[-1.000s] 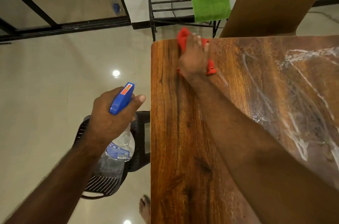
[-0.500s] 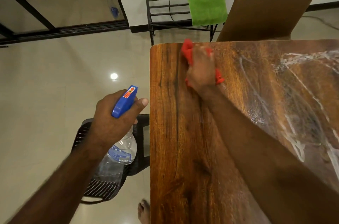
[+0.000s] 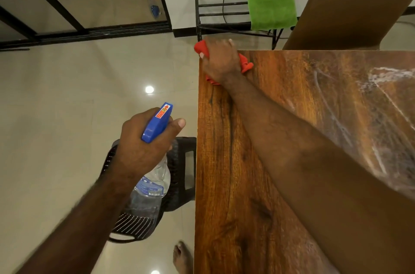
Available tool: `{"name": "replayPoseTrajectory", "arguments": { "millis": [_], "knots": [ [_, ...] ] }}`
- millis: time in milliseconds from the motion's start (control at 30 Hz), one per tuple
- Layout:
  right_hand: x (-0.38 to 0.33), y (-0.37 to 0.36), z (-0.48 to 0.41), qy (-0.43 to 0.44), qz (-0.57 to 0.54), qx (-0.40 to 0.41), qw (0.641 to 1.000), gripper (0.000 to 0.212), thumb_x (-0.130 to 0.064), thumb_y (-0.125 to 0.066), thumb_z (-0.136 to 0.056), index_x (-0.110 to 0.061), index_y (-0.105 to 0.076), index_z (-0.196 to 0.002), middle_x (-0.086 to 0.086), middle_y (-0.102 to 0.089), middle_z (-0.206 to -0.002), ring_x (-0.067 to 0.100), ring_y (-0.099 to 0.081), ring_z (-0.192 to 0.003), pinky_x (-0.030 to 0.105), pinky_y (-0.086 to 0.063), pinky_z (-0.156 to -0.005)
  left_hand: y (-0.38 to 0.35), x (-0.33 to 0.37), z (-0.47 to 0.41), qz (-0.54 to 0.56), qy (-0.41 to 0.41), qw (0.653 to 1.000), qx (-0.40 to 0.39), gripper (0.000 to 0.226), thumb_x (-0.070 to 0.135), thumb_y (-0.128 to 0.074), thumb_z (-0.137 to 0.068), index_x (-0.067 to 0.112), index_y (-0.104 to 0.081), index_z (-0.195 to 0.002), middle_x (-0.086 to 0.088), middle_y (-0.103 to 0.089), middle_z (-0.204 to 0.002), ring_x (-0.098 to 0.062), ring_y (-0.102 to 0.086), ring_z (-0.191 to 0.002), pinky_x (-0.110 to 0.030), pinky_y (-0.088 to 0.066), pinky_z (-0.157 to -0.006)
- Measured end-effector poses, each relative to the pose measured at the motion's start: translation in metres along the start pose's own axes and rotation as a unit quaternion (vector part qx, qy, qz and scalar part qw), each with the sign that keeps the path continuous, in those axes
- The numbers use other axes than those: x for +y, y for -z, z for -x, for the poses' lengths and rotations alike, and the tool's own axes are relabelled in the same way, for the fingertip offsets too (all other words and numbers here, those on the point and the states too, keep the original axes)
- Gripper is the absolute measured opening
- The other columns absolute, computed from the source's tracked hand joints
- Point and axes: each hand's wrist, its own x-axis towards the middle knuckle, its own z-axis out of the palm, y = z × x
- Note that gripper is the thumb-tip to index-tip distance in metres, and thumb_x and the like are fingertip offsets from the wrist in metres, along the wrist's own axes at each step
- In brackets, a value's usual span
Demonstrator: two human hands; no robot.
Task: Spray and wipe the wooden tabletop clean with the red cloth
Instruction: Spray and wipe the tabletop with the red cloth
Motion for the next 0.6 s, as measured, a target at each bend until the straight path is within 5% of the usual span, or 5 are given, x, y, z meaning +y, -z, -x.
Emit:
{"name": "replayPoseTrajectory", "arguments": {
  "millis": [367, 600],
  "knots": [
    [-0.014, 0.003, 0.044, 0.201, -0.011, -0.102, 0.974, 0.058, -0.037, -0.065, -0.092, -0.023, -0.055, -0.147, 0.002, -0.065, -0.137, 0.022, -0.054, -0.133, 0.049, -0.022, -0.126, 0.004, -0.005, 0.021, -0.007, 0.000, 1.000, 0.019, 0.026, 0.039, -0.067, -0.091, 0.015, -0.062, -0.082, -0.006, -0.065, -0.068, -0.017, -0.063, -0.063, -0.006, -0.047, -0.058],
    [-0.030, 0.007, 0.124, 0.233, -0.032, -0.122, 0.964, 0.055, -0.035, -0.065, -0.090, -0.020, -0.061, -0.143, 0.003, -0.070, -0.129, 0.022, -0.060, -0.125, 0.048, -0.024, -0.127, 0.007, -0.012, 0.057, 0.017, -0.001, 1.000, 0.023, 0.027, 0.036, -0.067, -0.091, 0.010, -0.063, -0.085, -0.011, -0.064, -0.070, -0.018, -0.061, -0.061, -0.010, -0.049, -0.058]
  ]
}}
